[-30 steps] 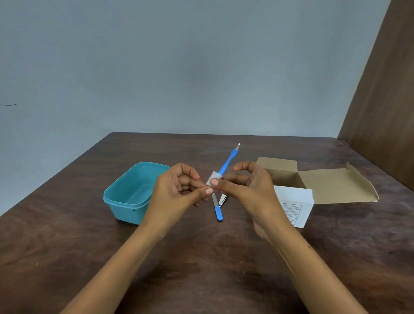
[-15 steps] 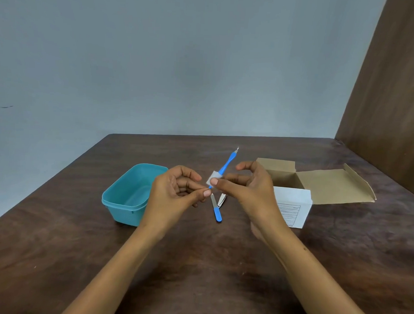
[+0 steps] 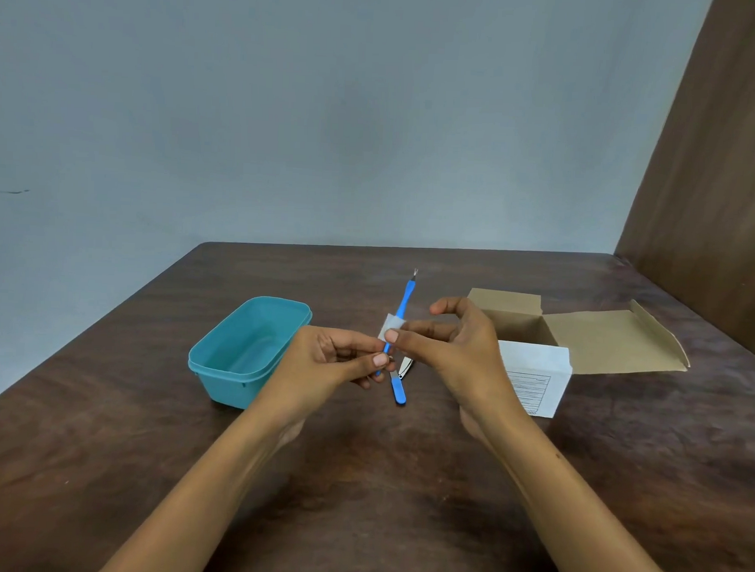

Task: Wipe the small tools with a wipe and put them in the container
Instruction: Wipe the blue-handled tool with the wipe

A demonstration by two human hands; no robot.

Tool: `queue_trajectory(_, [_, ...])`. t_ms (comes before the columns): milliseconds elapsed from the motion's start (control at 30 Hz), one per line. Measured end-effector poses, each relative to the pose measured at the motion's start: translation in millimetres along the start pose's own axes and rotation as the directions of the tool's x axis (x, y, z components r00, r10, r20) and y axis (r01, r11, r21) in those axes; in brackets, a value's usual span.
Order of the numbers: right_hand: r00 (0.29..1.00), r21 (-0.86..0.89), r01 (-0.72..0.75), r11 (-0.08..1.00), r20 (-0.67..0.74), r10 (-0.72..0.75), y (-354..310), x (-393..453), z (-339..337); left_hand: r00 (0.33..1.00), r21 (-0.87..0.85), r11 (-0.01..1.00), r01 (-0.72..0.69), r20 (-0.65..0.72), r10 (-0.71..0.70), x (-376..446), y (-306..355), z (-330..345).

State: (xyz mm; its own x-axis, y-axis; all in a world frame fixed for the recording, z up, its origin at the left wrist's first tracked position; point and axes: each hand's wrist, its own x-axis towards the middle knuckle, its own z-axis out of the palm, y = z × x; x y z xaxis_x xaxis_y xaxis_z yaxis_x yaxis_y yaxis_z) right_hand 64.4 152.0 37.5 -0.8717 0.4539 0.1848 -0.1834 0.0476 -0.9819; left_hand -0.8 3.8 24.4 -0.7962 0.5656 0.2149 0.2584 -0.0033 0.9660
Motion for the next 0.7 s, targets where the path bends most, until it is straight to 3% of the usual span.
queue_trajectory(233, [0.990, 0.131, 0.088, 0.987, -0.125, -0.072, -8, 2, -6, 0.999, -0.039, 0.999, 0.024, 0.037, -0.022, -2, 3, 3])
queue_trajectory(433, [0.997, -0.002, -0.017, 1.000, 0.077, 0.017, -4, 1, -5, 0.998, -0.066, 0.997, 0.050, 0.045, -0.047, -2, 4, 2])
queue_trajectory(700, [0.999, 0.244, -0.011, 0.970, -0.047, 0.023, -13, 2, -8, 0.971, -0.244, 0.946, 0.212, 0.166, -0.174, -2, 11, 3])
